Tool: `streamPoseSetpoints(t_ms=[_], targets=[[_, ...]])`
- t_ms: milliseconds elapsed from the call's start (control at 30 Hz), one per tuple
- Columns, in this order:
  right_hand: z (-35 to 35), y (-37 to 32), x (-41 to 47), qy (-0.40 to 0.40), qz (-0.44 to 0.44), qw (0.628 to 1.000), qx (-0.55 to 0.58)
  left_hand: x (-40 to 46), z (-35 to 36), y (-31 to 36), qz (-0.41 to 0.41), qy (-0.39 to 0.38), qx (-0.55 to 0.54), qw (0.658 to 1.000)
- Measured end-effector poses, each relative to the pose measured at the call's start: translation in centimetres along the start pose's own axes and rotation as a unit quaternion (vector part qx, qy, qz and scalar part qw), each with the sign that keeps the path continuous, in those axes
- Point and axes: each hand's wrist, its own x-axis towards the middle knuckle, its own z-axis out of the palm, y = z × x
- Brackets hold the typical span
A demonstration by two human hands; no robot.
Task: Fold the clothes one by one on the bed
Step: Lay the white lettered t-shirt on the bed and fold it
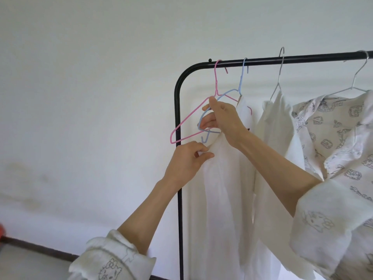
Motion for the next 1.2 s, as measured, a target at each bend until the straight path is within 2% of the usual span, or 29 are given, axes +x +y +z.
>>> streamPoseSetpoints(t_ms=[133, 233, 300, 400, 500, 667, 800, 900, 1000, 1100, 1200], targets=[[-0.5, 0.1, -0.5, -0.015, -0.023, 1.0, 0.009, 0.1, 0.1, -1.1, -0.077, 0.002, -0.082, 0.994], [-0.5, 1.6, -1.5, 0.004, -0.062, 0.998, -0.011, 0.8, 0.3, -2.1, -0.088, 0.014, -0.088, 0.992], [-0.3, 3.3, -2.5, 0.004, -0.115, 0.99, -0.085, 1.2, 0.6, -2.5, -0.101, 0.014, -0.125, 0.987], [-0.9, 5.6, -3.7, -0.025, -0.199, 0.955, -0.218, 1.7, 1.1, -2.9, -0.122, 0.006, -0.173, 0.977], [-2.0, 6.4, -3.6, -0.014, -0.18, 0.946, -0.268, 1.9, 1.5, -3.0, -0.131, 0.005, -0.179, 0.975], [-3.0, 6.5, -2.5, 0.021, -0.21, 0.886, -0.413, 2.2, 2.1, -3.1, -0.127, -0.01, -0.169, 0.977], [-2.8, 4.9, -3.1, 0.057, -0.257, 0.879, -0.398, 2.3, 2.5, -3.3, -0.13, -0.021, -0.135, 0.982], [-2.6, 2.9, -3.6, 0.087, -0.275, 0.905, -0.313, 2.4, 3.3, -3.7, -0.154, -0.029, -0.134, 0.978], [-2.8, 1.2, -3.5, 0.117, -0.289, 0.915, -0.256, 2.5, 4.6, -3.7, -0.171, -0.059, -0.107, 0.978], [-3.5, 0.7, -3.5, 0.126, -0.284, 0.923, -0.227, 2.3, 6.1, -4.0, -0.181, -0.115, -0.114, 0.97], [-4.5, 1.7, -4.1, 0.134, -0.242, 0.93, -0.244, 1.5, 7.1, -4.8, -0.216, -0.152, -0.118, 0.957]])
